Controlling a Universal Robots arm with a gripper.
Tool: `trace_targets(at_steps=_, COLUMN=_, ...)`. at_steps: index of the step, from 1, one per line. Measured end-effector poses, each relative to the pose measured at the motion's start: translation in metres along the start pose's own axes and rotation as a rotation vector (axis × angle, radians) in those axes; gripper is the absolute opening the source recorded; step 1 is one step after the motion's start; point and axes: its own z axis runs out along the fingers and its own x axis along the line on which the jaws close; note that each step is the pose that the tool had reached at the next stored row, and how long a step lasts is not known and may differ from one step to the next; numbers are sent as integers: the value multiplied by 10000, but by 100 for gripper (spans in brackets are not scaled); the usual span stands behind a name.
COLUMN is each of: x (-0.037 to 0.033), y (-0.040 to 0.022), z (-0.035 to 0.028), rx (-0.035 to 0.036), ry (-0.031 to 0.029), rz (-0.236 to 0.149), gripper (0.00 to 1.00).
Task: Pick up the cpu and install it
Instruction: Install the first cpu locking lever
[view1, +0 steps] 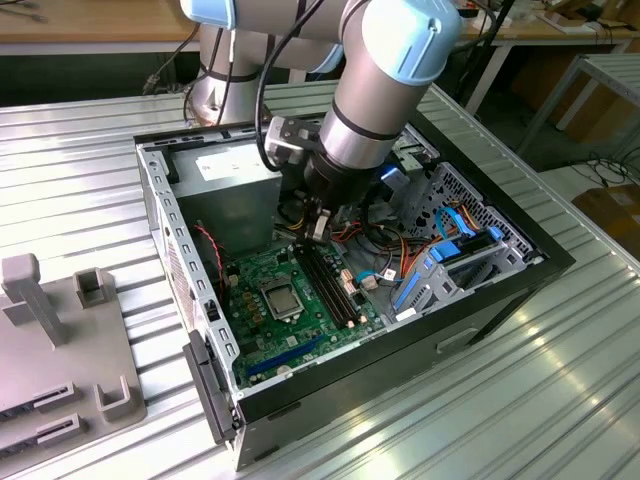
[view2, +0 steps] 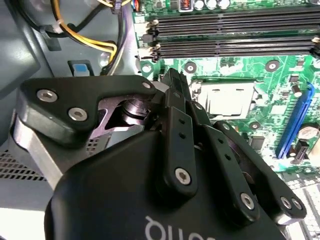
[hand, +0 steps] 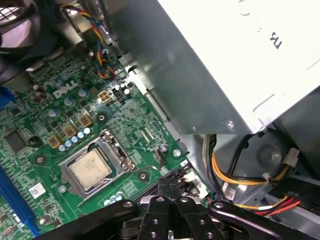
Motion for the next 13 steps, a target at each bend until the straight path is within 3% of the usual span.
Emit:
trace_targets(at_steps=3, x=-23, y=13, z=32, rx=-45, ry=-67, rz=-2, gripper=11)
trace_targets(at_steps=9, x=10, y=67, z=62, rx=-45, ry=-64, rz=-2, gripper=11)
trace_targets(at_steps=13, x=19, y=64, z=59, rx=-47, ry=-66, rz=-12, gripper=11)
